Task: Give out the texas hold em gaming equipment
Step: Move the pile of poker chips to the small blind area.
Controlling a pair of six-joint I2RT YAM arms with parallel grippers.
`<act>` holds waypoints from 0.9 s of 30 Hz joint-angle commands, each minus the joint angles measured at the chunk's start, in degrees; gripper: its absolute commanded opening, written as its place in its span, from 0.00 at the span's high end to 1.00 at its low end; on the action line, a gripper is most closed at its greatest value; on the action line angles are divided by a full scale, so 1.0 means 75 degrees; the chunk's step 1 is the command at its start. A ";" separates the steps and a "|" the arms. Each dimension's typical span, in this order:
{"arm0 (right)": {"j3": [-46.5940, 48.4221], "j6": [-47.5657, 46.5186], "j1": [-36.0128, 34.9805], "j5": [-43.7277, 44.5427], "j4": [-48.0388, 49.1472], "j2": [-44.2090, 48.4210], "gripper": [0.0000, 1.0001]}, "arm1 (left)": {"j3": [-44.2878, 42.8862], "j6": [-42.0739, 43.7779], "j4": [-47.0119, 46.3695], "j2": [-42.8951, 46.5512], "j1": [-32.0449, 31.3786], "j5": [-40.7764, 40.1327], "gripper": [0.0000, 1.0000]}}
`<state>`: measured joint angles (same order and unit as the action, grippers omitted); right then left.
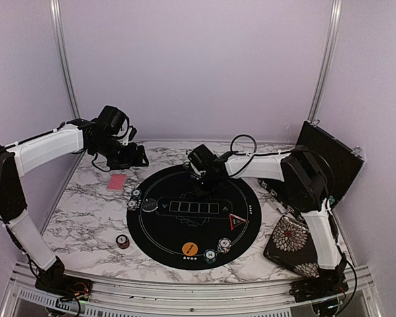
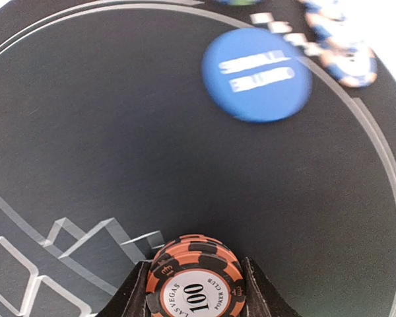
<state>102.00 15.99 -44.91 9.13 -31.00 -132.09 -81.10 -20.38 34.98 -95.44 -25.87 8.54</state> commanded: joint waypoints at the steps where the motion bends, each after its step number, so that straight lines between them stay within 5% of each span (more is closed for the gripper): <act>1: -0.0203 -0.0309 0.0629 0.0517 -0.0391 -0.0210 0.67 | -0.0143 0.0010 -0.0092 -0.0052 0.0038 0.0033 0.19; 15: 0.0803 -0.0853 0.1646 0.0437 -0.0321 -0.1023 0.67 | -0.0281 0.0034 -0.0092 -0.0267 0.0033 0.0065 0.19; 27: 0.0836 -0.0818 0.1573 0.0251 -0.0432 -0.0628 0.67 | -0.0366 0.0013 -0.0094 -0.0420 0.0039 0.0112 0.19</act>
<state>109.34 10.37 -33.74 9.39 -30.72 -136.92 -82.39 -20.36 34.94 -97.58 -25.87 8.62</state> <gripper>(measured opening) 0.397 0.809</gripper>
